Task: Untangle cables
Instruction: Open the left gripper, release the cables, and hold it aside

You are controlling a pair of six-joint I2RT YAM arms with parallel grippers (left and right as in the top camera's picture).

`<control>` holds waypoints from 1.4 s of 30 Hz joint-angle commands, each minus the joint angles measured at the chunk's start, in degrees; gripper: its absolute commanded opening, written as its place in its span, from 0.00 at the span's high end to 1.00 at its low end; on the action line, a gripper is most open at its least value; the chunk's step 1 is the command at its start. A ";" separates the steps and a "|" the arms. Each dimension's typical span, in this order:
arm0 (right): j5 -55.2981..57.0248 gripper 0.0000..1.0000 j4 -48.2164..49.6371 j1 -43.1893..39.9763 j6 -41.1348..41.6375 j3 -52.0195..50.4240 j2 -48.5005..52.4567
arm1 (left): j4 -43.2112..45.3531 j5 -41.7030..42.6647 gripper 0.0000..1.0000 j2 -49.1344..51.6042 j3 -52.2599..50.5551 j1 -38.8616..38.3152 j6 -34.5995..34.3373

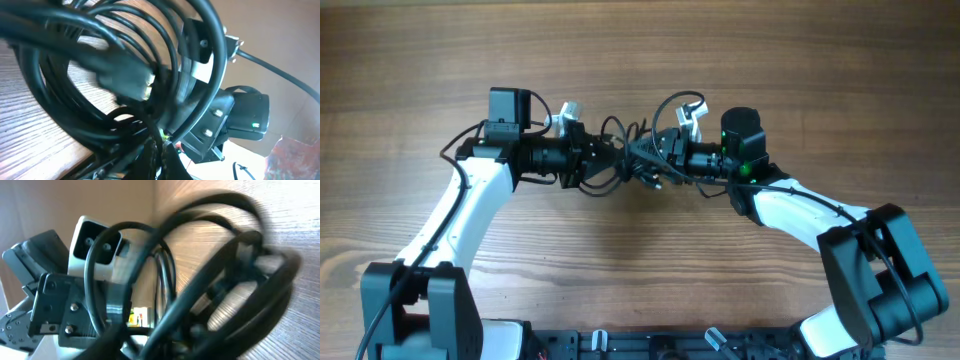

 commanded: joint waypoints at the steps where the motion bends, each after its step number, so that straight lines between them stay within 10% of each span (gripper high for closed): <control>1: 2.80 0.92 -1.33 0.28 -3.04 -0.02 -0.09 | 0.20 2.71 0.96 -1.36 0.66 -0.31 0.04; 20: 19.67 0.94 -19.50 0.28 -19.74 -0.13 -0.09 | 13.66 4.83 0.96 -1.36 0.66 4.35 -15.74; 21: 19.69 0.89 -19.47 0.28 -19.58 -0.13 -0.09 | 13.57 4.81 0.96 -1.36 0.66 4.31 -14.12; 24: 20.13 0.24 -19.52 0.28 -19.61 -0.13 -0.09 | 11.10 2.99 0.96 -1.36 0.66 3.02 -8.92; 26: 21.62 0.00 -19.65 0.28 -19.56 -0.13 -0.09 | 7.63 -1.16 0.96 -1.36 0.66 1.66 -7.80; 42: 24.44 0.00 -19.52 0.28 -19.41 -0.13 -0.09 | 5.27 -15.06 0.96 -1.36 0.66 0.02 -7.48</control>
